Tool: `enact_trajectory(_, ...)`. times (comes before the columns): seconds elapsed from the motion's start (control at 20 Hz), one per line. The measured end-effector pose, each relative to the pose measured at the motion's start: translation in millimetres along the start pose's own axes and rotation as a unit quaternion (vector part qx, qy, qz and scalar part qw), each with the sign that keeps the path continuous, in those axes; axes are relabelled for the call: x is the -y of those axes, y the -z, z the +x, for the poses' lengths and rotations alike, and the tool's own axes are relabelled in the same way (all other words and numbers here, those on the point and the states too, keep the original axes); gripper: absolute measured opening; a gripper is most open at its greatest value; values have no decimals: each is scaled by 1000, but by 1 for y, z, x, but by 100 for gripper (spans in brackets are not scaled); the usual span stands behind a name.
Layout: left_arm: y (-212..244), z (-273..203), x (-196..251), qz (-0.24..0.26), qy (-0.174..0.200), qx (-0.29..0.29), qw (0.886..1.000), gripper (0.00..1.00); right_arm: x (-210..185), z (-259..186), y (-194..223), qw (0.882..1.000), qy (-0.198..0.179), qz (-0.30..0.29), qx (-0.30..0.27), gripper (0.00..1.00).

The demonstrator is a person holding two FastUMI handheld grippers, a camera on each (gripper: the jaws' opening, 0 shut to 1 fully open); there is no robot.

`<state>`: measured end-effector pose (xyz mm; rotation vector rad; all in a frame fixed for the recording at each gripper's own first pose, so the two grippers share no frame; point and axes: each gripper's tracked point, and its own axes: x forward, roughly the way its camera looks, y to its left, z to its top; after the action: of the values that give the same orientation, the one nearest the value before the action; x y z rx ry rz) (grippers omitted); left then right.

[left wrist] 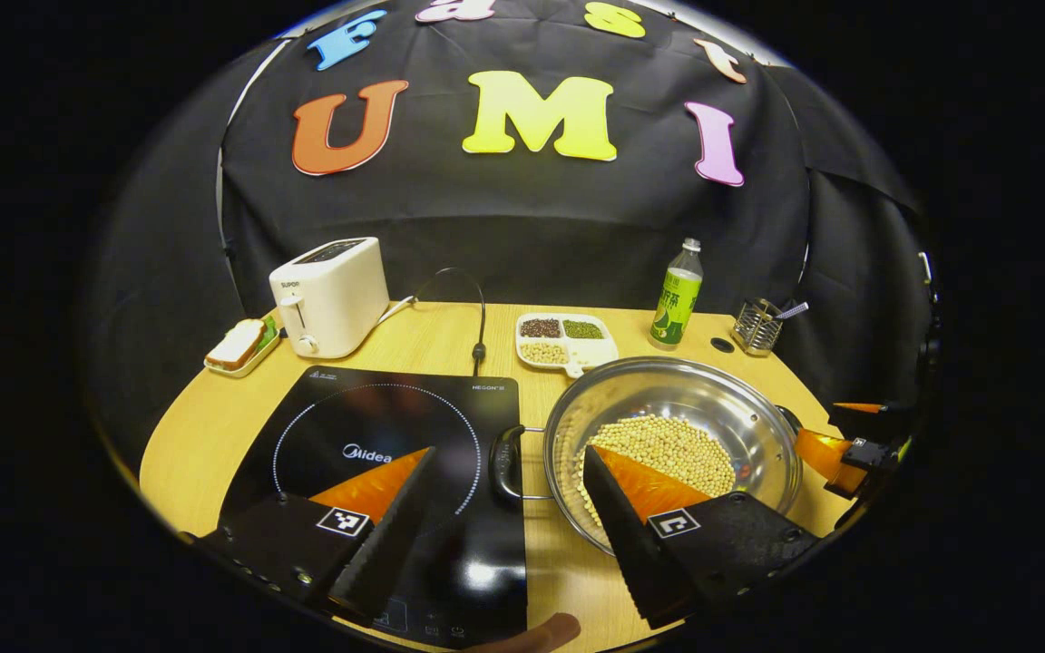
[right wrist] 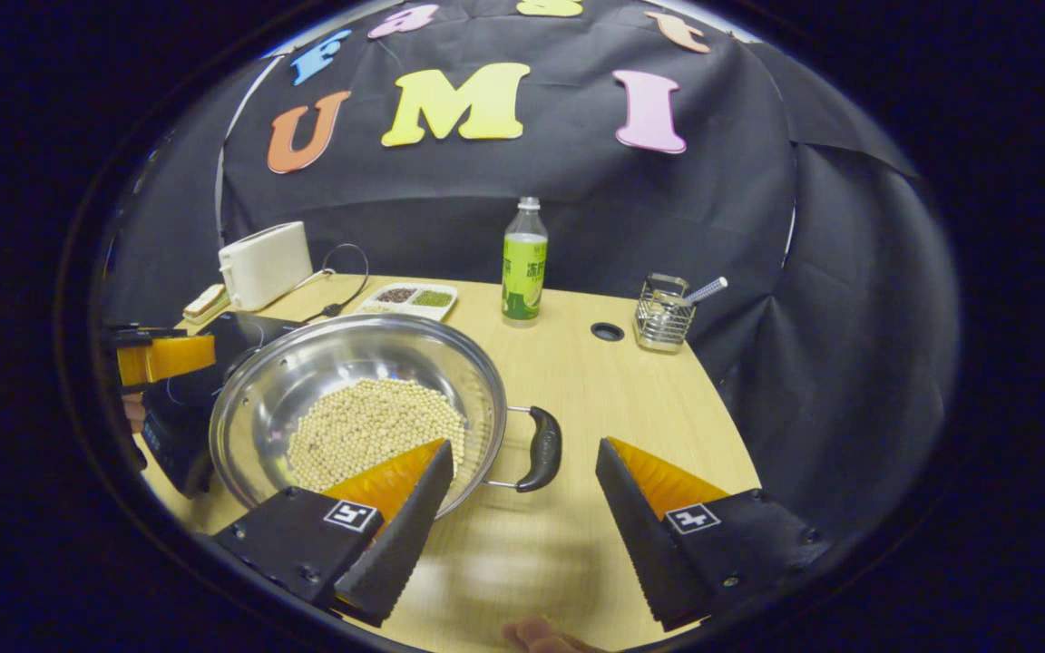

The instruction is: First push the handle of the pot to place it horizontally, then grasp the pot with both hands and set it on the induction cooktop.

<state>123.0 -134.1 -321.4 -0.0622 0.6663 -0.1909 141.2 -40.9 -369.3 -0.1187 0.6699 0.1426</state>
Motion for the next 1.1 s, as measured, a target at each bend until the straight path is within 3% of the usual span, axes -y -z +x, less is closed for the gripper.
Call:
enact_trajectory(0.15,7,11,3,8,4,-15,1000,95,6,13,-4,1000,19,-1,-1,100)
enact_trajectory(0.45,14,34,9,19,10,-36,999,92,-2,33,-2,1000,3,3,-14,100)
enact_trajectory(0.6,16,42,12,16,16,-44,999,83,-4,42,-1,1000,-1,10,-23,95)
enact_trajectory(0.65,16,43,12,11,12,-45,999,69,-5,44,0,1000,-3,12,-24,92)
enact_trajectory(0.7,15,46,11,11,13,-44,999,73,-6,45,0,1000,-5,13,-25,91)
enact_trajectory(0.9,23,56,9,13,13,-60,998,71,-7,51,3,999,-6,18,-31,80)
enact_trajectory(0.95,31,58,9,10,14,-73,997,84,-8,52,4,999,-6,19,-33,81)
enact_trajectory(1.0,32,58,7,10,7,-77,997,71,-7,54,4,999,-3,19,-33,78)
enact_trajectory(1.05,28,57,9,11,13,-68,998,71,-5,55,4,999,1,18,-31,80)
enact_trajectory(1.1,33,65,10,11,10,-71,997,65,-4,56,3,999,4,17,-30,76)
